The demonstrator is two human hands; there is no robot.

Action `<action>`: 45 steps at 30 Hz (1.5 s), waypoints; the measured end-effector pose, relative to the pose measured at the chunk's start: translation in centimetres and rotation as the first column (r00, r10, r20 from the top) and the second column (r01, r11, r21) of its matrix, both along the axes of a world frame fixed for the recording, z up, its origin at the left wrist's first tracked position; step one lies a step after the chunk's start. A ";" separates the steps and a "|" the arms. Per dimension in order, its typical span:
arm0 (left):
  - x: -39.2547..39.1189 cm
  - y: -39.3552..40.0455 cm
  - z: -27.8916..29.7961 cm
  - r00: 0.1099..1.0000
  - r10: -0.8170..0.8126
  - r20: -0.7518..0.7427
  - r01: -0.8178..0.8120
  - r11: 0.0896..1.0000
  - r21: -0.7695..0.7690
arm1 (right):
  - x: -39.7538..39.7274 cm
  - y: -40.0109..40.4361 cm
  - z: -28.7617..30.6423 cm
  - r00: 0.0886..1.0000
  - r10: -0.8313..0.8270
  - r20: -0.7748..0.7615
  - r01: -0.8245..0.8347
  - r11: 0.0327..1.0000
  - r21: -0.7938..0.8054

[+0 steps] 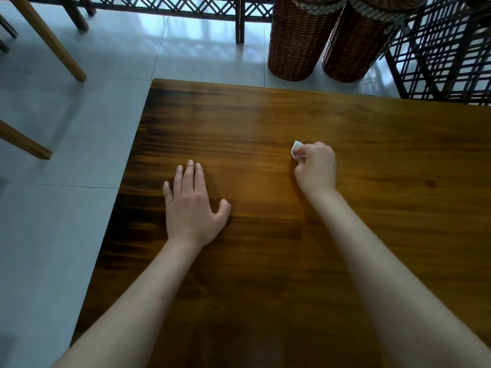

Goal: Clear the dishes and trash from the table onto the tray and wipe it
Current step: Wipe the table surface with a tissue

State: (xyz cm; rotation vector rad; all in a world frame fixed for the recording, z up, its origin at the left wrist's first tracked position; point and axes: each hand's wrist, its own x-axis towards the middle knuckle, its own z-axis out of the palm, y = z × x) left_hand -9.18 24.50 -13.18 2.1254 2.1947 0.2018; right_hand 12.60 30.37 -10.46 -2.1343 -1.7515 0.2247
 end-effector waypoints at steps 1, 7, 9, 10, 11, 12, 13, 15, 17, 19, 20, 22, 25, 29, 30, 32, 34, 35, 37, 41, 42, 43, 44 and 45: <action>-0.1 0.0 -0.1 1.000 -0.001 -0.002 0.001 1.000 0.002 | -0.5 -0.3 -0.2 1.000 0.011 0.000 -0.011 1.000 0.001; -0.2 0.0 -0.5 1.000 0.005 -0.012 -0.005 1.000 0.010 | -3.3 -4.3 -0.2 0.965 0.261 -0.005 -0.261 0.965 -0.002; -0.4 0.1 -0.5 1.000 0.005 -0.011 -0.005 1.000 0.015 | -3.6 -5.7 0.0 0.950 0.311 -0.028 -0.312 0.950 -0.025; -0.4 0.1 -0.5 1.000 0.002 -0.009 -0.001 1.000 0.014 | -3.7 -6.3 0.1 0.943 0.331 -0.041 -0.333 0.942 -0.045; -0.2 0.1 -0.4 1.000 -0.001 -0.005 0.001 1.000 0.012 | -3.5 -7.0 0.2 0.941 0.332 -0.065 -0.335 0.941 -0.051; -0.3 0.3 -0.4 1.000 0.005 0.000 -0.005 1.000 0.003 | -3.4 -7.3 0.3 0.946 0.307 -0.107 -0.312 0.949 -0.041; -0.2 0.3 -0.3 1.000 0.008 0.006 -0.008 1.000 -0.012 | -3.2 -7.8 0.4 0.955 0.260 -0.147 -0.265 0.964 -0.021; -0.1 0.3 0.0 1.000 0.007 0.006 -0.006 0.999 -0.040 | -2.6 -8.9 0.9 0.976 0.138 -0.169 -0.135 0.990 0.034; -0.2 0.2 0.4 1.000 0.020 0.005 -0.020 0.999 -0.029 | -1.7 -9.8 1.1 0.984 0.050 -0.170 -0.037 0.996 0.081; 0.0 -0.5 0.9 0.998 0.050 0.030 -0.051 0.999 0.013 | -0.4 -10.2 1.1 0.985 0.012 -0.174 0.003 0.996 0.084; 0.4 -0.9 1.1 0.997 0.058 0.043 -0.059 0.998 0.033 | 0.3 -10.3 1.1 0.986 -0.008 -0.169 0.022 0.997 0.079; 2.0 -2.4 1.3 0.999 0.021 0.036 -0.022 0.999 0.038 | 2.1 -10.1 0.8 0.984 -0.073 -0.163 0.085 0.994 0.068; 5.6 -4.7 1.3 0.995 -0.094 0.032 0.094 0.995 0.019 | 4.5 -9.4 0.5 0.980 -0.120 -0.159 0.130 0.990 0.053; 9.9 -6.4 1.3 0.990 -0.141 0.016 0.141 0.990 -0.014 | 5.7 -6.9 0.4 0.996 0.059 -0.061 -0.056 0.997 0.049; 10.5 -6.5 1.3 0.991 -0.130 0.010 0.130 0.991 -0.023 | 5.5 -6.4 0.4 0.993 0.122 -0.009 -0.121 0.992 0.033; 11.5 -6.6 1.3 0.994 -0.105 -0.006 0.104 0.994 -0.040 | 5.4 -5.9 0.2 0.970 0.235 0.071 -0.235 0.972 -0.008; 12.4 -6.5 1.2 0.996 -0.083 -0.020 0.082 0.995 -0.054 | 6.0 -5.7 0.1 0.953 0.289 0.090 -0.289 0.957 -0.020; 12.7 -6.5 1.2 0.997 -0.068 -0.022 0.067 0.996 -0.059 | 6.6 -5.7 0.1 0.951 0.295 0.087 -0.295 0.955 -0.015; 13.7 -6.7 1.3 0.999 -0.043 -0.024 0.041 0.997 -0.068 | 8.8 -5.6 0.0 0.962 0.263 0.074 -0.263 0.965 -0.005; 16.2 -7.2 1.6 0.998 -0.056 0.015 0.057 0.996 -0.075 | 14.4 -5.9 0.4 0.977 0.205 0.052 -0.204 0.979 -0.010; 17.2 -7.2 1.7 0.997 -0.071 0.028 0.073 0.995 -0.071 | 16.1 -6.0 0.8 0.985 0.168 0.033 -0.168 0.986 0.015; 18.2 -7.2 1.8 0.995 -0.089 0.045 0.092 0.994 -0.065 | 17.9 -6.0 1.3 0.993 0.115 0.003 -0.115 0.992 0.056; 19.3 -7.2 1.9 0.992 -0.112 0.066 0.116 0.991 -0.060 | 19.9 -5.9 1.7 0.998 0.057 -0.025 -0.054 0.994 0.095; 20.5 -7.1 1.9 0.986 -0.142 0.088 0.147 0.988 -0.054 | 22.0 -5.8 2.0 0.999 0.006 -0.040 -0.001 0.993 0.116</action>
